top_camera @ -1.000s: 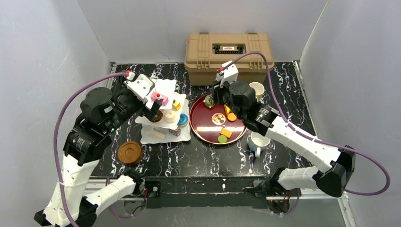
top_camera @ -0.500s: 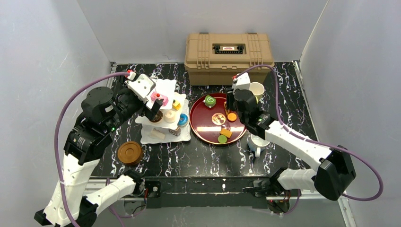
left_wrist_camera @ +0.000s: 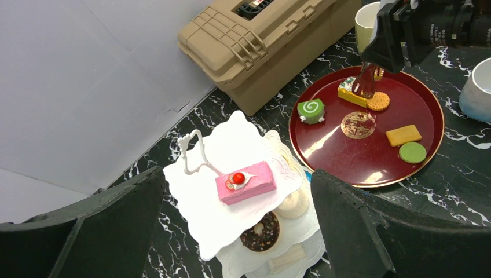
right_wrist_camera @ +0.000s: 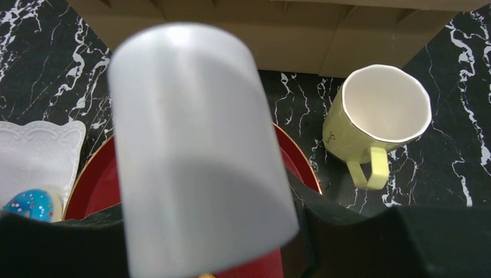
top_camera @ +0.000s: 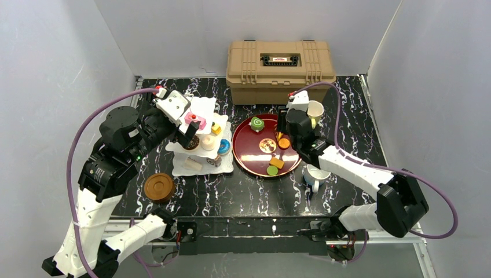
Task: Serve the afternoon tea
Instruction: Place the desert on the desert table, then pick up the desert from the tray.
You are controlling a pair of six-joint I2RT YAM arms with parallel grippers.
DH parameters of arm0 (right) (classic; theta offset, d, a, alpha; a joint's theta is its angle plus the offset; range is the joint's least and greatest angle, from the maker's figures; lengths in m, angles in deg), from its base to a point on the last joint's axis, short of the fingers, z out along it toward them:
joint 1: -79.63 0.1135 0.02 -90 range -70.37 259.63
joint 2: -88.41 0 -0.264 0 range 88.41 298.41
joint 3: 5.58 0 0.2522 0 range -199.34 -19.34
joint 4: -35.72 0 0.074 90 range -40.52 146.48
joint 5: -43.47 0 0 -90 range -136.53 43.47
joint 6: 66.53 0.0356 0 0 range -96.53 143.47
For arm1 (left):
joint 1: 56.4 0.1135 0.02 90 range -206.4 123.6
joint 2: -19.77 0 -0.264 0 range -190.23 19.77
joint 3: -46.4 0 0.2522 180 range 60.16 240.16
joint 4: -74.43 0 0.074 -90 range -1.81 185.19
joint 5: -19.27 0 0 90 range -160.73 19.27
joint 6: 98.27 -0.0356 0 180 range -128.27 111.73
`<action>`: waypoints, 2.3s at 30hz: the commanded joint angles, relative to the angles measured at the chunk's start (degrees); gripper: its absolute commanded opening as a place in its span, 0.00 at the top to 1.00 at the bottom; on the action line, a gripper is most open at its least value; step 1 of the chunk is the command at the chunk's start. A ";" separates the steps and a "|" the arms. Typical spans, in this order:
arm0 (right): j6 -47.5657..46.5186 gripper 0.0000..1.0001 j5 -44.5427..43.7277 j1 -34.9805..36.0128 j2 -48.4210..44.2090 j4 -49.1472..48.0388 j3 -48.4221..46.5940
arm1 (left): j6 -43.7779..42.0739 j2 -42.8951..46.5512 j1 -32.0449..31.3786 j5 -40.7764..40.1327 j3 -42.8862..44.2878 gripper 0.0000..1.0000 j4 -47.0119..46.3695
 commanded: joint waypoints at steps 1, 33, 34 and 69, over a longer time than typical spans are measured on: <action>2.22 0.41 -2.62 -0.28 1.33 -6.15 0.15 | 0.50 -0.12 0.11 0.64 1.06 0.06 -0.49; 7.13 0.39 -11.37 -0.80 13.23 -15.15 0.50 | 0.25 0.29 0.09 0.40 0.87 0.06 -0.32; 7.08 0.39 -11.40 -0.93 13.58 -15.54 0.43 | 0.23 0.31 0.11 0.38 0.81 0.06 -0.32; -4.52 0.74 4.29 -1.42 9.14 -15.99 -9.09 | -0.51 -0.21 0.07 0.12 1.22 0.06 -0.23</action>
